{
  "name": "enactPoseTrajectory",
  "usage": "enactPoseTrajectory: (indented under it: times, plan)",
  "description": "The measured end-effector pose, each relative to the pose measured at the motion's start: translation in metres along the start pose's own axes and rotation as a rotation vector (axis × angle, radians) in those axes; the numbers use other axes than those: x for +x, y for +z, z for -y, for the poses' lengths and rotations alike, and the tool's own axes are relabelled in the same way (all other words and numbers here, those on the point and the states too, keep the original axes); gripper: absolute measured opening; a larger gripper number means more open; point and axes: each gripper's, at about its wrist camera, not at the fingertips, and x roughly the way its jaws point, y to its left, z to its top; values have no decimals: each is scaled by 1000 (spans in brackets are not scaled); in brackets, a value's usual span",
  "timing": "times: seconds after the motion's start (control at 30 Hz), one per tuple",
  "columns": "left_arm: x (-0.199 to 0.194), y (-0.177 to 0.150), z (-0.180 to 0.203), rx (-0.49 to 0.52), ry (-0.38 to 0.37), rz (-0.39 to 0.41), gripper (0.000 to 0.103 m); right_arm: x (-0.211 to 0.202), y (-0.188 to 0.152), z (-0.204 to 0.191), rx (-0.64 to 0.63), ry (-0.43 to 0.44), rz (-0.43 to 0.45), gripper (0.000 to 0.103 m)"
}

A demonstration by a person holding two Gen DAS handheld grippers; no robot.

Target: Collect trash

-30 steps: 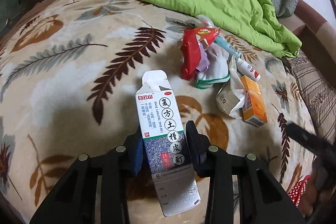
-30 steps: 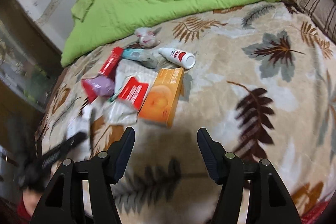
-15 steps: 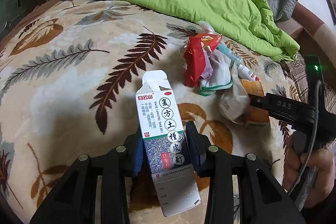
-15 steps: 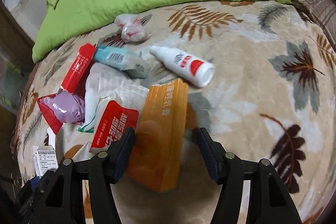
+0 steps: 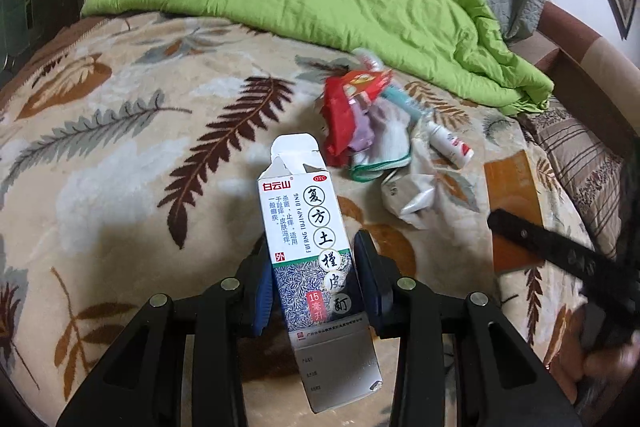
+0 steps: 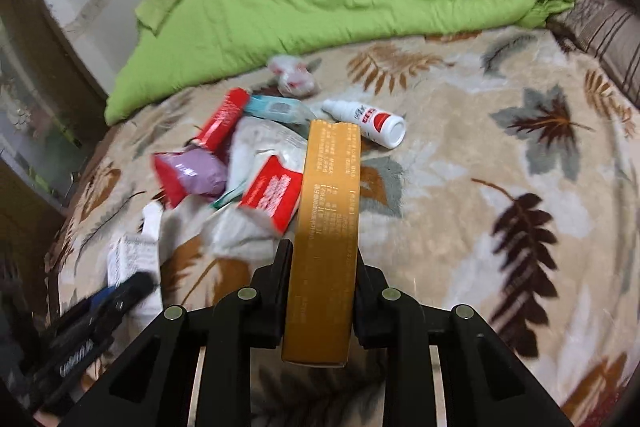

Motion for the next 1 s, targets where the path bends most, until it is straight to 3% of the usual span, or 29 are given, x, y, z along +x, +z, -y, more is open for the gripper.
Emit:
enactPoseTrajectory:
  times: [0.27,0.43,1.0]
  plan:
    - [-39,-22,18,40,-2,60,36,-47,-27,-23,-73,30,133,27]
    - [-50,-29,22,74,67,127,36,-55,-40,-34,-114,58,178,27]
    - [-50,-30,28,135,161,181,36,-54,-40,-31,-102,76,175,27]
